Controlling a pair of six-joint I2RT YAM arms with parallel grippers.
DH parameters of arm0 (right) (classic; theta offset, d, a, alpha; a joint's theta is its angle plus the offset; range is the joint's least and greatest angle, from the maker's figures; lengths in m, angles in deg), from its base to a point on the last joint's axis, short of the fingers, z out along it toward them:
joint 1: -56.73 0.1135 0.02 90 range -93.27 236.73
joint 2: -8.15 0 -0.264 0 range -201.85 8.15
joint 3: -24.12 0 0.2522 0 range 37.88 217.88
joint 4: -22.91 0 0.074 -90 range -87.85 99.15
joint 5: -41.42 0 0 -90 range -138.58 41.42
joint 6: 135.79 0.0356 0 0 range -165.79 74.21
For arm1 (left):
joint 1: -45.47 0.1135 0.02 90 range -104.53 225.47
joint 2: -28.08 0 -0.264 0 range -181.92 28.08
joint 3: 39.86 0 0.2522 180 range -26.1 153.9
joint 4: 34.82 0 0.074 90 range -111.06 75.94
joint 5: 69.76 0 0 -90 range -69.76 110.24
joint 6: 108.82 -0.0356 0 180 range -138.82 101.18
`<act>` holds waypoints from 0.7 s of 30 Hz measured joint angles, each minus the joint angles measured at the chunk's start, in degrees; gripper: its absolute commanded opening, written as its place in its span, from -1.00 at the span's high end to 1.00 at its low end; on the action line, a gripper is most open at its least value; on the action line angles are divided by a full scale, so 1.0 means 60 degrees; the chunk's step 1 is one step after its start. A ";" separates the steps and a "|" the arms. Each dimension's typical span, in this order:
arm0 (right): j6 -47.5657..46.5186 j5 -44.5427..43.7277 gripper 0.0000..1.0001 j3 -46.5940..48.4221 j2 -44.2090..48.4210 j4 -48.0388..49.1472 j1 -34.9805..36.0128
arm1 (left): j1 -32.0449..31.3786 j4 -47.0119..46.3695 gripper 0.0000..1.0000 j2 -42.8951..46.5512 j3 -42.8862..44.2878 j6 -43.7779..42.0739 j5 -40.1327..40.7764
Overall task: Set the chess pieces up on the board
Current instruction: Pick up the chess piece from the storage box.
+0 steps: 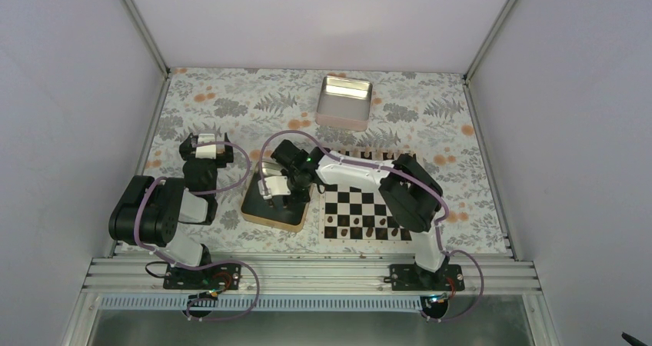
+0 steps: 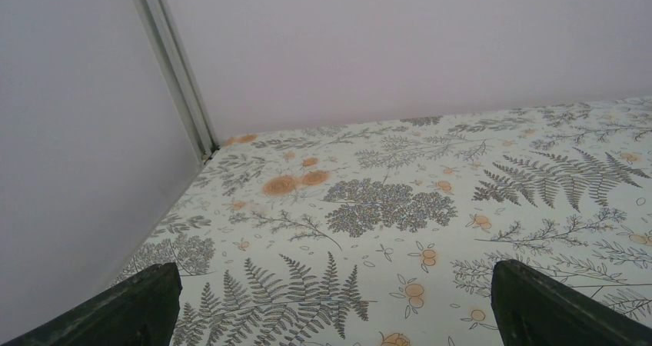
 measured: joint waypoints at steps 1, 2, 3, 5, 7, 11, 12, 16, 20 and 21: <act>0.0000 0.0000 0.20 0.0000 -0.0007 -0.0033 -0.0004 | 0.0000 0.0000 -1.00 0.0000 0.0000 0.0000 0.0000; 0.0000 0.0004 0.20 0.0000 -0.0011 -0.0055 -0.0007 | 0.0000 0.0000 -1.00 0.0000 0.0000 0.0000 0.0000; 0.0000 0.0015 0.20 0.0000 -0.0015 -0.0073 -0.0007 | 0.0000 0.0000 -1.00 0.0000 0.0000 0.0000 0.0000; 0.0000 0.0055 0.20 0.0000 -0.0015 -0.0098 -0.0004 | 0.0000 0.0000 -1.00 0.0000 0.0000 0.0000 0.0000; -0.0004 0.0124 0.20 0.0000 -0.0015 -0.0131 -0.0004 | 0.0000 0.0000 -1.00 0.0000 0.0000 0.0000 0.0000; -0.0004 0.0295 0.23 0.0040 -0.0076 -0.0215 -0.0004 | 0.0000 0.0004 -1.00 0.0000 0.0000 0.0000 0.0000; -0.0004 0.0342 0.25 0.0087 -0.0142 -0.0255 -0.0004 | 0.0004 0.0000 -1.00 0.0000 0.0000 0.0000 0.0000; -0.0004 0.0408 0.32 0.0164 -0.0382 -0.0321 -0.0004 | 0.0004 0.0000 -1.00 0.0000 0.0000 0.0000 0.0000; 0.0015 0.0503 0.63 0.0164 -0.0452 -0.0339 -0.0004 | 0.0000 0.0000 -1.00 0.0000 0.0000 0.0000 0.0000; -0.0004 0.0528 0.71 0.0168 -0.0452 -0.0331 -0.0004 | 0.0004 0.0000 -1.00 0.0000 0.0000 0.0000 0.0000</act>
